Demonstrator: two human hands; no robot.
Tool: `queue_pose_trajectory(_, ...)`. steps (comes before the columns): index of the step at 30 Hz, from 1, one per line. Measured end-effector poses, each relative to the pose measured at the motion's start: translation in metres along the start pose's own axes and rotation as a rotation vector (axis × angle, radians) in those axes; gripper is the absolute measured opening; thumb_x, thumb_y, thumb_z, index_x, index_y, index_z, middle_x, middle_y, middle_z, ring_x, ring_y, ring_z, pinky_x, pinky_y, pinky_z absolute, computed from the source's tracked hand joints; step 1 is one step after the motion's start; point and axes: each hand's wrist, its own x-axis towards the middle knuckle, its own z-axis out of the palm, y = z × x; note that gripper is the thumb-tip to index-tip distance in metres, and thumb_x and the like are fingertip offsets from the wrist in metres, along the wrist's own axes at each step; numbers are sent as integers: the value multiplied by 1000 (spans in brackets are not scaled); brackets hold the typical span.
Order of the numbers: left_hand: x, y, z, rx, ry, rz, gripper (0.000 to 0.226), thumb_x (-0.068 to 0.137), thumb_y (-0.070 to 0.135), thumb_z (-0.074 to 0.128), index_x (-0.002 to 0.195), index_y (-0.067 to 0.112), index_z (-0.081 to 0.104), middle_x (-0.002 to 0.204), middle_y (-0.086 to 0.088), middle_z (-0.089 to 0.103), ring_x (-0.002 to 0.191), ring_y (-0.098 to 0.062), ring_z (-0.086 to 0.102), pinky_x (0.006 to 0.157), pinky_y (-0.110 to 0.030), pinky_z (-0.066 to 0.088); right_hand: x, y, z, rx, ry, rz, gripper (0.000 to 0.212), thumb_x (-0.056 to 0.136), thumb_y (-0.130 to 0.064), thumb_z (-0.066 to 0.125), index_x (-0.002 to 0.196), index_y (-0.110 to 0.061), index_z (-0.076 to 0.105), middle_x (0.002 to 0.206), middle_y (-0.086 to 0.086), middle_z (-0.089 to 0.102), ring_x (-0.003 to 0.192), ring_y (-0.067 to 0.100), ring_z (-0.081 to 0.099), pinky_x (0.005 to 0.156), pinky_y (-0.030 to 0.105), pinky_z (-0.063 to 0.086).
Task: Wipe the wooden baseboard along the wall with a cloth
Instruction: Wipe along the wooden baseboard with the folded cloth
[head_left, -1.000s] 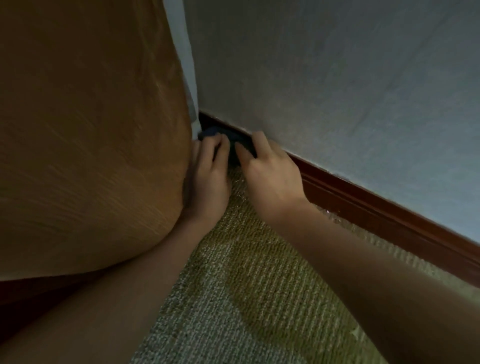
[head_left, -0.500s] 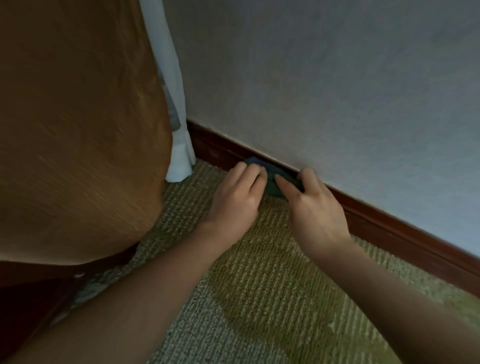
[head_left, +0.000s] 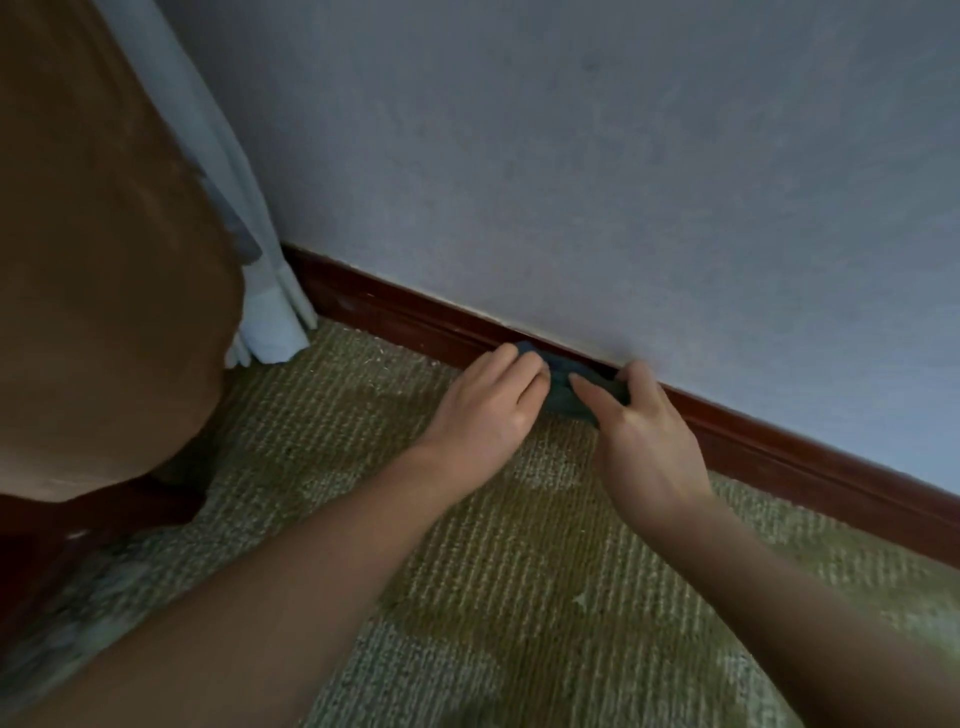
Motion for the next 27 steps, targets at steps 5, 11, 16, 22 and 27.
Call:
queue_pose_trajectory(5, -7, -29, -15, 138, -51, 125, 26, 81, -1, 48, 92, -5, 71, 92, -15, 70, 70, -25, 63, 59, -29, 51, 8, -17, 8, -19, -40, -7, 58, 84, 6, 51, 138, -12, 38, 116, 18, 41, 105, 34, 46, 78, 36, 42)
queue_pose_trajectory(11, -34, -61, -27, 224, -87, 5, 35, 80, -3, 42, 105, -8, 66, 102, -18, 69, 69, -28, 64, 59, -29, 53, 35, -59, 12, -44, -62, -154, 58, 91, -1, 42, 145, -10, 22, 125, 16, 34, 113, 31, 41, 92, 34, 37)
queue_pose_trajectory(16, -49, -85, -36, 310, -115, -147, 42, 77, -4, 37, 109, -7, 65, 106, -18, 67, 68, -29, 63, 57, -29, 50, 60, -93, 15, -42, -74, -244, 56, 91, -2, 43, 143, -9, 25, 126, 16, 33, 114, 31, 39, 92, 33, 37)
queue_pose_trajectory(22, -60, -104, -38, 205, -51, -350, 54, 60, -26, 66, 112, -15, 59, 111, -27, 63, 73, -38, 62, 65, -39, 54, 84, -121, 17, -44, -86, -311, 47, 91, -3, 43, 136, -8, 36, 127, 16, 35, 118, 31, 38, 93, 34, 37)
queue_pose_trajectory(27, -55, -104, -35, 92, 9, -419, 51, 58, -30, 60, 107, -17, 59, 108, -31, 61, 78, -42, 60, 71, -44, 53, 84, -121, 15, -54, -89, -317, 46, 91, -4, 43, 137, -9, 36, 129, 15, 34, 118, 30, 38, 92, 34, 37)
